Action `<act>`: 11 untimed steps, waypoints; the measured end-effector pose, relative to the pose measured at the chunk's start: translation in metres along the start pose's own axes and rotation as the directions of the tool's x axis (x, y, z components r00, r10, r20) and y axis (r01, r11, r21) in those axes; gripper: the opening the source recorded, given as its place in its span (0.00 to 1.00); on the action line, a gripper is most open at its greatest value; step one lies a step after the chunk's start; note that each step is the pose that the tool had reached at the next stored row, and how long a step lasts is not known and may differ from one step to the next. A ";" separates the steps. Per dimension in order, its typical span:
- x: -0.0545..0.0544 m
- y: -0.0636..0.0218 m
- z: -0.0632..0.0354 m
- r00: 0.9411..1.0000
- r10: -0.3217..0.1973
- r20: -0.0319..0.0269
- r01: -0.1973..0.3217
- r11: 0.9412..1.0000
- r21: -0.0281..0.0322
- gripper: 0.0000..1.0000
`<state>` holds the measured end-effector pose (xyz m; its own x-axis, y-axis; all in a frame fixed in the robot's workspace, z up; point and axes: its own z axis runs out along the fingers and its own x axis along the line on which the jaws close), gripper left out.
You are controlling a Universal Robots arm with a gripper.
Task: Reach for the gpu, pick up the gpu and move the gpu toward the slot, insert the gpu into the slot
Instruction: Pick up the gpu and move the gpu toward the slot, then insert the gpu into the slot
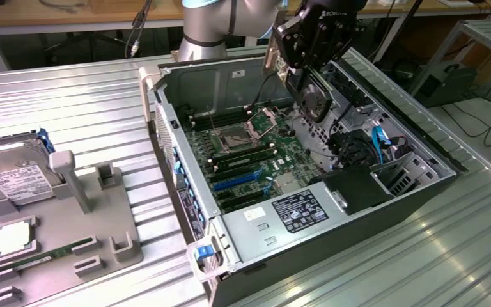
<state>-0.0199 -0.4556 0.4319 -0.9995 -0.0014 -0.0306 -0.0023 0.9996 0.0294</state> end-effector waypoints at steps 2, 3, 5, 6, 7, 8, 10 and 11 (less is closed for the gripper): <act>0.000 0.0000 0.0000 1.000 0.000 0.000 0.000 1.000 0.000 0.28; 0.000 0.0000 0.0000 1.000 0.000 0.000 0.000 1.000 0.000 0.28; 0.000 0.0000 0.0000 1.000 0.000 0.000 0.000 1.000 0.000 0.28; 0.000 0.0000 0.0000 1.000 0.000 0.000 0.000 1.000 0.000 0.28; 0.000 0.0000 0.0000 1.000 0.000 0.000 0.000 1.000 0.000 0.28; 0.000 0.0000 0.0000 1.000 0.000 0.000 0.000 1.000 0.000 0.28; 0.000 0.0000 0.0000 1.000 -0.002 0.000 0.002 1.000 0.000 0.28; 0.000 0.0001 0.0000 1.000 -0.027 -0.001 0.027 1.000 -0.001 0.28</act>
<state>-0.0199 -0.4555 0.4319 -0.9991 -0.0285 -0.0306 -0.0294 0.9991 0.0293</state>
